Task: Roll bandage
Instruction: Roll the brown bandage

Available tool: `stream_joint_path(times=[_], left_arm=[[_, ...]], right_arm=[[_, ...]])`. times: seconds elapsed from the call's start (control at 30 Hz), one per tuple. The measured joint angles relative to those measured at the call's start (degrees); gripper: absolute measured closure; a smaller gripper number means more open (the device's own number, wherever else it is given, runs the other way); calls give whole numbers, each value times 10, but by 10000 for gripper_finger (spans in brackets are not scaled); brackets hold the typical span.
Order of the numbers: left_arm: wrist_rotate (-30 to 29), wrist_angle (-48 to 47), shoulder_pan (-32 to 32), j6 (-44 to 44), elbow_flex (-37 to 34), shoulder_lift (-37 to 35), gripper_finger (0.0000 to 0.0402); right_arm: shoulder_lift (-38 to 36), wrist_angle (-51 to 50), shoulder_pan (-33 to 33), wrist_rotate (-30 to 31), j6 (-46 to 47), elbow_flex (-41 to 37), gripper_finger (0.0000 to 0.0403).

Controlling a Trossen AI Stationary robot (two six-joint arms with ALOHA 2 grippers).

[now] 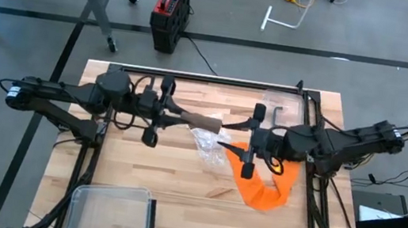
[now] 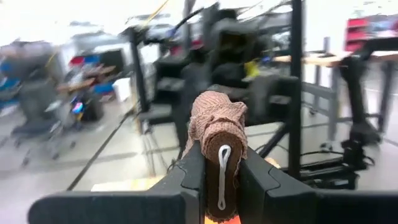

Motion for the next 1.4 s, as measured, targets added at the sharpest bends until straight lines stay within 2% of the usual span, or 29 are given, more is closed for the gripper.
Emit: stream_joint_path(times=[0.1, 0.2, 0.57, 0.83, 1.27, 1.4], left_arm=[[50, 19, 0, 22, 0, 3, 359], [58, 25, 0, 40, 0, 4, 359], [58, 30, 0, 101, 0, 5, 357], [58, 29, 0, 165, 0, 5, 357], [30, 47, 0, 170, 0, 25, 357], [27, 51, 1, 170, 0, 30, 357]], right_arm=[[8, 8, -1, 5, 5, 0, 216], [19, 27, 0, 5, -1, 0, 224], [6, 16, 11, 21, -1, 0, 247], [7, 25, 24, 19, -12, 2, 242], [29, 77, 21, 22, -42, 2, 254], [36, 87, 17, 44, -48, 2, 261]])
